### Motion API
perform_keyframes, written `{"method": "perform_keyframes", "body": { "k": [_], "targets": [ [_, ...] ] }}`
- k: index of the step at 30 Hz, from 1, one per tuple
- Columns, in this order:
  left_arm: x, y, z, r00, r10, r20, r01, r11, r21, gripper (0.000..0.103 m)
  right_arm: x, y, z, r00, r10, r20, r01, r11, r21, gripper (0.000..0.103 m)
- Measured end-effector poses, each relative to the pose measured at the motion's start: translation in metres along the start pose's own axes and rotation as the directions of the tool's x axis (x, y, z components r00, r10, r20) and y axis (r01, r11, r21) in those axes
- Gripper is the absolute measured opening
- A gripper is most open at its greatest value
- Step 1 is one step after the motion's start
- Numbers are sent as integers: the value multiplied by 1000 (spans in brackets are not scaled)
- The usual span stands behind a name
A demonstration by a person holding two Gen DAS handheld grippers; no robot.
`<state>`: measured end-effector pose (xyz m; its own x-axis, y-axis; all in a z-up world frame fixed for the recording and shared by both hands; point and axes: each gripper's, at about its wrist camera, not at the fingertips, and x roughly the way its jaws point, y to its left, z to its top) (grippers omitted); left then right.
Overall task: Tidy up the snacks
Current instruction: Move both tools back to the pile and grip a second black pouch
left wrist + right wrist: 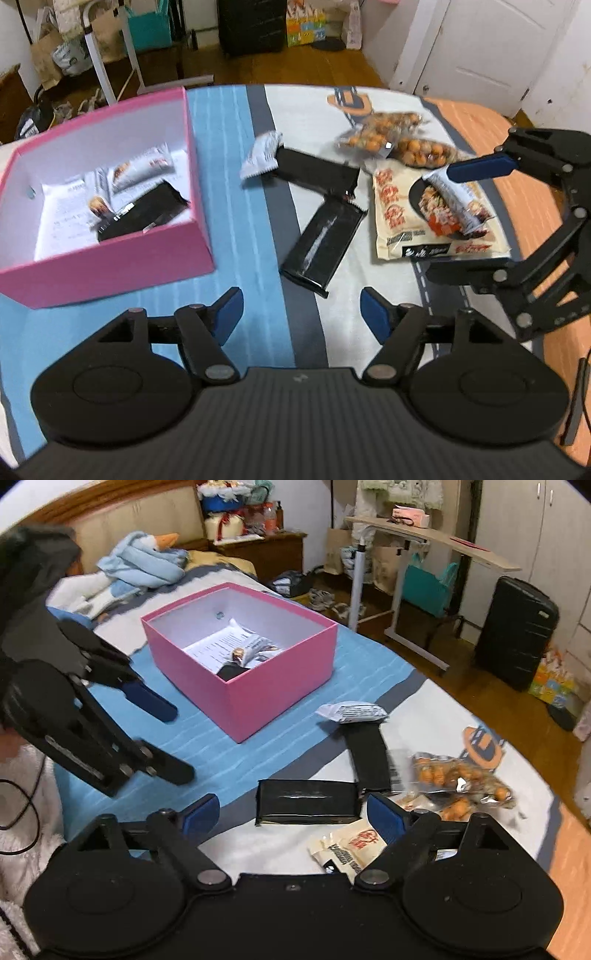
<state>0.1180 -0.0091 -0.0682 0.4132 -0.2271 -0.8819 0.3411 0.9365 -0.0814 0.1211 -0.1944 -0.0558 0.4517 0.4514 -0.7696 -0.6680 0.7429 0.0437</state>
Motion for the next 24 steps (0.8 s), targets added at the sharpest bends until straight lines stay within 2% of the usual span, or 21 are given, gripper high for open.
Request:
{"method": "perform_keyframes", "body": {
  "k": [4,6,10,12,14,16,18,20,22,24],
  "targets": [
    [28,-9,-8,999,36,-19,-37,999,-32,70,16,-7,-18,999,-39,31,40,999,-28,90],
    [40,-7,-11,1000,26,-14,-28,996,-85,70,30,-17,-21,1000,-14,-9,14,1000,-15,90],
    [64,4,-18,1000,16,-5,-17,979,-202,70,58,-41,-18,995,-24,-96,34,994,102,88],
    [75,7,-19,1000,25,0,-25,974,-226,70,68,-52,-14,996,12,-90,3,987,160,75],
    [86,7,-19,999,44,-2,-43,968,-246,69,81,-59,-9,995,41,-94,-21,980,199,70],
    [97,10,-16,998,61,-7,-60,950,-306,66,97,-60,-6,992,51,-112,-28,979,204,68],
    [107,13,-12,1000,17,-4,-18,927,-374,66,112,-60,-3,989,38,-145,-7,979,205,59],
    [115,17,-12,1000,-13,-16,5,897,-442,63,127,-63,-2,986,39,-163,-1,975,223,56],
    [123,21,-13,1000,-12,-22,0,874,-486,60,137,-66,-1,982,35,-185,10,972,237,53],
    [126,22,-17,1000,-7,2,7,863,-505,59,143,-66,2,979,5,-202,38,977,209,53]
  ]
}}
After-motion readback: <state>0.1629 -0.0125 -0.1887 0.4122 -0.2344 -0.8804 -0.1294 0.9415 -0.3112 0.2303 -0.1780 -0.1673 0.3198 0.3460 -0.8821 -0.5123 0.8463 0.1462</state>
